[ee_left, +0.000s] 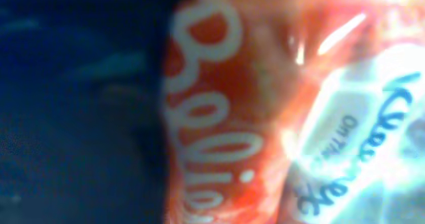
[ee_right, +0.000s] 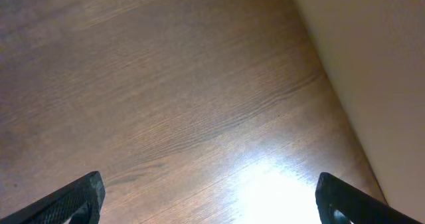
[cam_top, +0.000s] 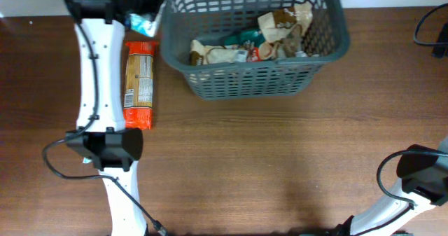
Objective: Pack container
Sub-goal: 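Lift the tissue packs and swing them right toward the basket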
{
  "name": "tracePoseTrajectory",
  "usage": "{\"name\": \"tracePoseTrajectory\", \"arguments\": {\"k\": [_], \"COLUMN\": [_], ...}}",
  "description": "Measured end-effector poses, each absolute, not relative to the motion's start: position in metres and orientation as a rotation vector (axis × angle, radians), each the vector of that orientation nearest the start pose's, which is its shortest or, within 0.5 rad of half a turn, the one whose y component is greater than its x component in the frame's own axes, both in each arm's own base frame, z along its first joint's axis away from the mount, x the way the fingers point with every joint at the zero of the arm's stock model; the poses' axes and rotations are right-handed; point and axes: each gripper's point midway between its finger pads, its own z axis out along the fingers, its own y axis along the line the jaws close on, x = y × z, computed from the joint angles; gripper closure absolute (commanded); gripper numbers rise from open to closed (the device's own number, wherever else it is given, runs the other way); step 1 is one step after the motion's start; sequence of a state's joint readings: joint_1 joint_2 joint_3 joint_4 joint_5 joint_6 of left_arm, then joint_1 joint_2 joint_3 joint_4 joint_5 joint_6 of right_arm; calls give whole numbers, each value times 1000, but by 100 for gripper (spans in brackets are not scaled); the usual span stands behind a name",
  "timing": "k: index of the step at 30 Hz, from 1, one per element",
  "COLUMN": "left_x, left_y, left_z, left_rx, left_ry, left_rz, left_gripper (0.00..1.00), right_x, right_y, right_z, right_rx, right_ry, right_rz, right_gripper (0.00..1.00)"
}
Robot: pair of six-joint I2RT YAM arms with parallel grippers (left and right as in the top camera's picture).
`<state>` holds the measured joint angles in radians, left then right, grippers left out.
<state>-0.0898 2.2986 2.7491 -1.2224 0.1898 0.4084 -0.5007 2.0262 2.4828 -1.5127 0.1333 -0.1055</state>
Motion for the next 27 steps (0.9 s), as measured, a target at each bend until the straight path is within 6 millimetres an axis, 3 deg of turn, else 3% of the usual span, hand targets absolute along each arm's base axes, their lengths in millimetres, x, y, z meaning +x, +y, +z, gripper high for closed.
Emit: {"name": "tracePoseTrajectory", "arguments": {"k": [8, 12, 17, 24, 27], "left_x": [544, 539, 540, 549, 552], "left_y": [-161, -179, -164, -113, -93], "left_z": [304, 303, 299, 295, 304], "left_rx": [817, 849, 826, 726, 680], "left_ry": [2169, 2161, 2196, 2256, 2248], "left_rz": [-109, -93, -65, 1, 28], "left_gripper": [98, 98, 99, 98, 98], "right_x": [384, 384, 384, 384, 384], "right_y": [-236, -236, -236, -236, -236], "right_z": [300, 300, 300, 300, 300], "right_rx": [569, 569, 569, 569, 570], "right_ry": [2603, 2603, 2603, 2603, 2603], "right_rz": [-379, -379, -379, -379, -379], "right_gripper": [1, 1, 1, 1, 1]}}
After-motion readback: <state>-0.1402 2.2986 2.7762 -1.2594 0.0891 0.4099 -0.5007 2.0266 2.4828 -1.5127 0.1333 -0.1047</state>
